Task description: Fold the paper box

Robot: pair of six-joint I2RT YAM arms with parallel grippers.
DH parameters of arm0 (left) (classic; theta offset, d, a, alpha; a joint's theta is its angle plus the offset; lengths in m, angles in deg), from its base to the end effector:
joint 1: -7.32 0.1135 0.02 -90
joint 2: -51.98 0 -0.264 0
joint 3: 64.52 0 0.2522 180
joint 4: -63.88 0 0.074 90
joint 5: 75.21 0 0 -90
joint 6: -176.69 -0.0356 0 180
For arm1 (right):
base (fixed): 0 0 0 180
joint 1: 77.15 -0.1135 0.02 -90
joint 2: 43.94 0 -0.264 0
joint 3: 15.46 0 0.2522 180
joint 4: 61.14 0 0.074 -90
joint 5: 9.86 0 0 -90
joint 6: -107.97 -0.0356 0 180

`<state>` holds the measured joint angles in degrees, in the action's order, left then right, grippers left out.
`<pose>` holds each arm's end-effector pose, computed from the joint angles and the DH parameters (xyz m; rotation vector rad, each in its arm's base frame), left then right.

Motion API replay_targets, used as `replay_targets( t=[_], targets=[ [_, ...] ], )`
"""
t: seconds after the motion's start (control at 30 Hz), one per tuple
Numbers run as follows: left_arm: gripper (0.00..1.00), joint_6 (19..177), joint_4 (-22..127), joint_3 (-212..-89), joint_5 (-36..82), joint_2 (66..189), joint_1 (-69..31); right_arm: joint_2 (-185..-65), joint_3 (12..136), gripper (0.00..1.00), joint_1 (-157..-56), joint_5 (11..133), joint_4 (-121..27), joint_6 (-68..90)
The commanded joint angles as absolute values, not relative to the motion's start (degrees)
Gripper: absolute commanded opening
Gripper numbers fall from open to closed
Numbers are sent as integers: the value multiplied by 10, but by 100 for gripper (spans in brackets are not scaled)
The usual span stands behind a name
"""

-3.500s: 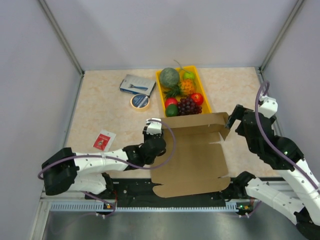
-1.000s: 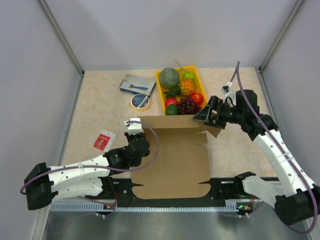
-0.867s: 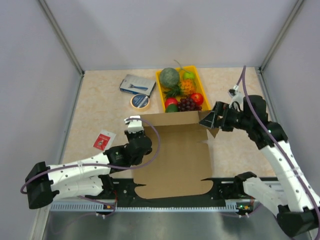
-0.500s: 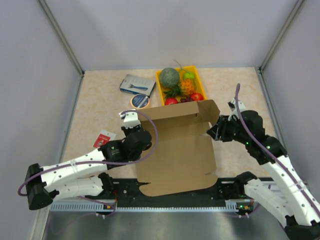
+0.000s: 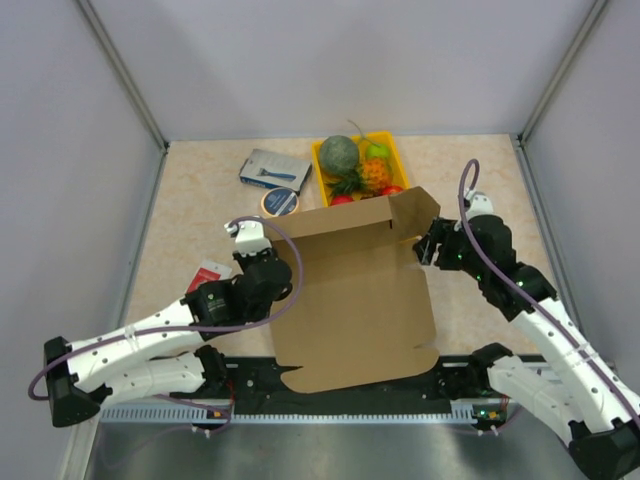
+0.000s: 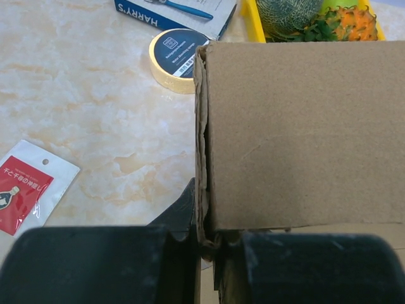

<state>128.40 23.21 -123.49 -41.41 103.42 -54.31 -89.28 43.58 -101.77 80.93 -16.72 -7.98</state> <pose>0.1135 -0.1479 0.3017 -0.2022 1.8724 -0.1692 0.1581 0.0719 0.3050 0.0334 2.1490 0.5089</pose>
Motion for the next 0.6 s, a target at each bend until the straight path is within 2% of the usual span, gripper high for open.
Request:
replay_targets(
  t=[0.0, 0.17, 0.23, 0.33, 0.4, 0.5, 0.57],
  targets=[
    [0, 1301, 243, -1271, -401, 1022, -539, -861, 437, 67, -1020, 910, -165, -93],
    [0, 1294, 248, -1266, -398, 1009, -535, -852, 423, 69, -1019, 978, -149, -127],
    [0, 1296, 249, -1264, -400, 1006, -533, -854, 430, 71, -1018, 940, -142, -135],
    [0, 1293, 248, -1268, -405, 1013, -528, -829, 437, 82, -1020, 859, -100, -159],
    [0, 1290, 248, -1276, -409, 1022, -527, -778, 422, 83, -1020, 810, -94, -169],
    [0, 1283, 247, -1285, -415, 1042, -522, -737, 406, 81, -1028, 755, -118, -171],
    [0, 1283, 241, -1299, -420, 1052, -522, -735, 401, 67, -1041, 750, -131, -164]
  ],
)
